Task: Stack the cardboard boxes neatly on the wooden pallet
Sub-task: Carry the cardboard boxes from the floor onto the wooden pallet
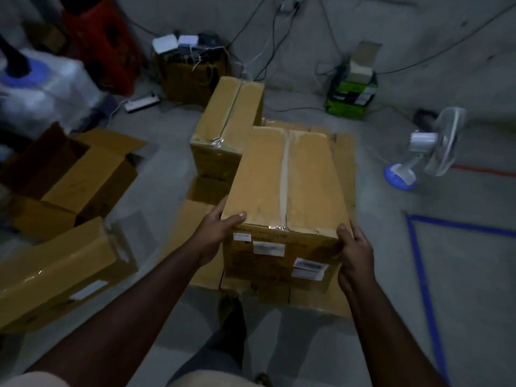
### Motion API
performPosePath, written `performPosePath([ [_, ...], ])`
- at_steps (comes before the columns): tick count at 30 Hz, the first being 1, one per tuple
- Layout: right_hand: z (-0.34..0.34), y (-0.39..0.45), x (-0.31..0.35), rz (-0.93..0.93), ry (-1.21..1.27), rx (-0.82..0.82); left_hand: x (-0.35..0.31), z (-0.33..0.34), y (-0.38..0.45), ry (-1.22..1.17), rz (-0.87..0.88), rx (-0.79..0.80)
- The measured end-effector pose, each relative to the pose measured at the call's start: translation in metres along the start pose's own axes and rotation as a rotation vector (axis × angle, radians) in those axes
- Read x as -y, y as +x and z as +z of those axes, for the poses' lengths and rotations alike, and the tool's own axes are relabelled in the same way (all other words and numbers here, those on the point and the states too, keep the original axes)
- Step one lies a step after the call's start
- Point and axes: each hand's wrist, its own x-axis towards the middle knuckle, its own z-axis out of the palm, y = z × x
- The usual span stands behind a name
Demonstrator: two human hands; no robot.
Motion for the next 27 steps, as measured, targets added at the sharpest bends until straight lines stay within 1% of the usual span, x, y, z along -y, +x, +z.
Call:
performPosePath([
  [3,0.036,0.057,0.004,0.079,0.079,0.005,-0.021,-0.008,0.073,-0.033,-0.062,0.057],
  [7,0.085,0.126,0.018,0.132,0.154,-0.018,-0.043,-0.012,0.168,0.000,-0.049,0.080],
  [10,0.110,0.176,0.030,0.124,0.215,-0.055,-0.046,-0.010,0.233,0.024,-0.049,0.064],
  [12,0.125,0.214,0.032,0.111,0.232,-0.056,-0.045,-0.008,0.275,0.095,-0.028,0.044],
  [15,0.146,0.275,0.024,0.073,0.219,-0.041,-0.036,-0.012,0.339,0.200,-0.009,0.030],
  [19,0.167,0.350,-0.002,0.028,0.219,-0.024,-0.019,-0.019,0.410,0.293,-0.034,0.020],
  [21,0.172,0.385,-0.021,0.033,0.242,-0.024,-0.015,-0.017,0.438,0.407,-0.036,0.006],
  [25,0.177,0.428,-0.052,0.055,0.272,-0.010,-0.002,-0.017,0.480,0.790,0.055,-0.040],
  [27,0.180,0.439,-0.060,0.080,0.270,-0.002,0.005,-0.020,0.494,0.891,0.066,-0.063],
])
